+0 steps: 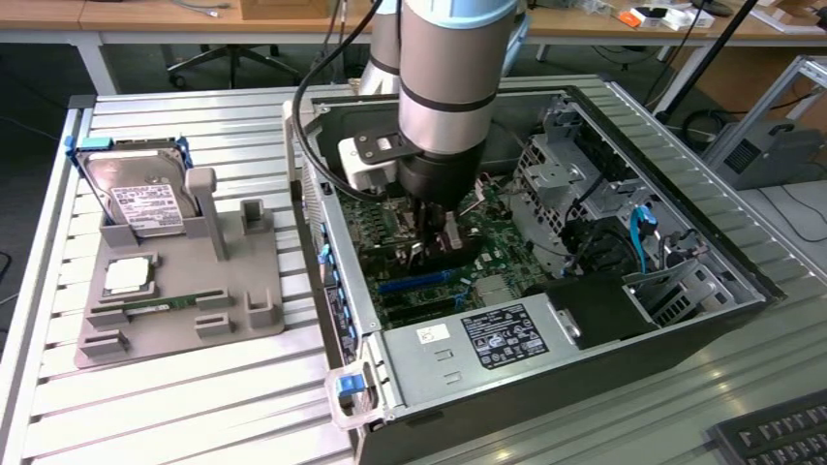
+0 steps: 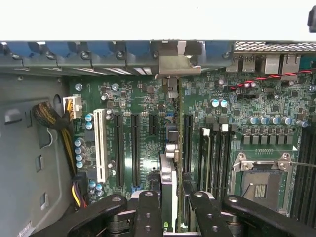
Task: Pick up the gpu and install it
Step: 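Insert the gpu into the slot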
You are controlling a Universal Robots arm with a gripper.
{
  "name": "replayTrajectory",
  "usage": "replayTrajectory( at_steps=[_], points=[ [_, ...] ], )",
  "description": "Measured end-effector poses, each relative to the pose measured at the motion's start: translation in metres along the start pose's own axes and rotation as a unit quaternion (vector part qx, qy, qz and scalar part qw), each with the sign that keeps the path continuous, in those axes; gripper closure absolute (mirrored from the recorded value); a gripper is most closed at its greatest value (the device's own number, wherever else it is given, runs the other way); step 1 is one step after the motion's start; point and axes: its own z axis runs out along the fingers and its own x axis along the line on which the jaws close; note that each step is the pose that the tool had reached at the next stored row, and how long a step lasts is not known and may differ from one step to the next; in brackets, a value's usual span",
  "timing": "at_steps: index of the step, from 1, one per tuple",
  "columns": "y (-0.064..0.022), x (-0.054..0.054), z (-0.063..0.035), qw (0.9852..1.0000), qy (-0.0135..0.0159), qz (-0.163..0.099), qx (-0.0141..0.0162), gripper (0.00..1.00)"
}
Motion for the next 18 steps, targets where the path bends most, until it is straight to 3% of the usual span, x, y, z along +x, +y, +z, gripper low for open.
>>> replayTrajectory(
  at_steps=[18],
  points=[
    [0.0041,-0.0001,0.0102,1.0000,0.0000,0.000,0.0000,0.73]
  ],
)
